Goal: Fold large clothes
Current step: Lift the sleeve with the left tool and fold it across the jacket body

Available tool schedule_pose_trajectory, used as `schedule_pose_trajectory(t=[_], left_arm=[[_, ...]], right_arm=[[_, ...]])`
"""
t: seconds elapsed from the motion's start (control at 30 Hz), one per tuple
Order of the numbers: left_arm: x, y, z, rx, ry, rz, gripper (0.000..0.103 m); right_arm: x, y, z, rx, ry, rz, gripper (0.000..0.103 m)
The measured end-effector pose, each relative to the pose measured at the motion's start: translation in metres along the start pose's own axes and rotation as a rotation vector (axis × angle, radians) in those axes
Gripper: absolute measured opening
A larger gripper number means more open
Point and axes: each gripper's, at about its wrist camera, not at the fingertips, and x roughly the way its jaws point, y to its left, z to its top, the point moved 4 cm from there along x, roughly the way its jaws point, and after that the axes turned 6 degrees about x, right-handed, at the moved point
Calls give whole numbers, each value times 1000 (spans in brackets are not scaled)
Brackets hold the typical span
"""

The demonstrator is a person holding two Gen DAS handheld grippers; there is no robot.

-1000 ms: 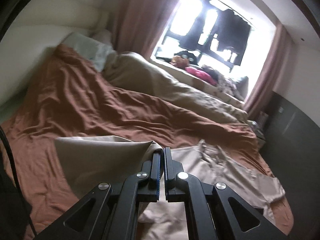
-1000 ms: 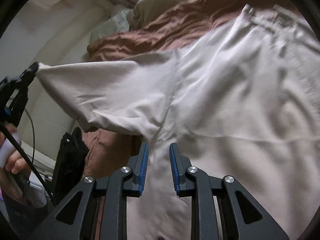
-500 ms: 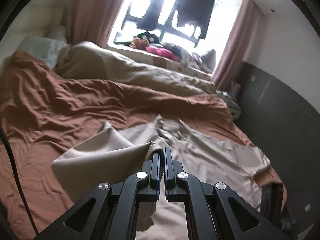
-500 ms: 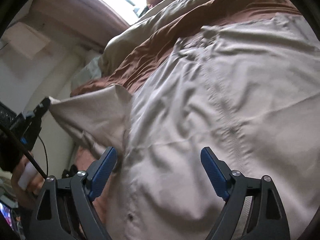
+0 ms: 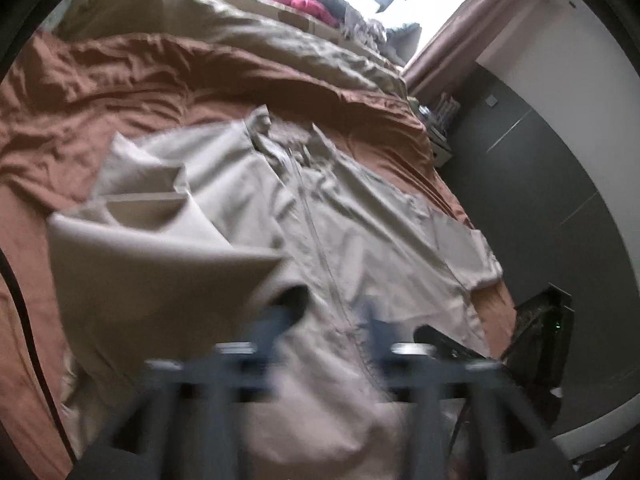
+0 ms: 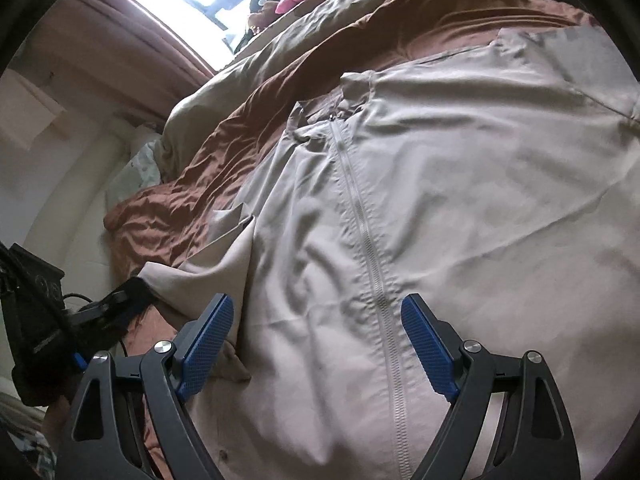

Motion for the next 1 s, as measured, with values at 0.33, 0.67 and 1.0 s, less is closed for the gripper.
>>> schedule_pose_trajectory(t=[0.33,0.67,1.0], left_arm=[[-60,-9,-1,2,-87,-32,97],[-109,71,-27,-61,-123,259,65],[-100,149,-79,-208,-75,303,46]], right_arm=[[-14,5,-6,-25,-53,26,85],[3,66,-39,-310,-59,36,85],[89,122,-85,-607,126,12,85]])
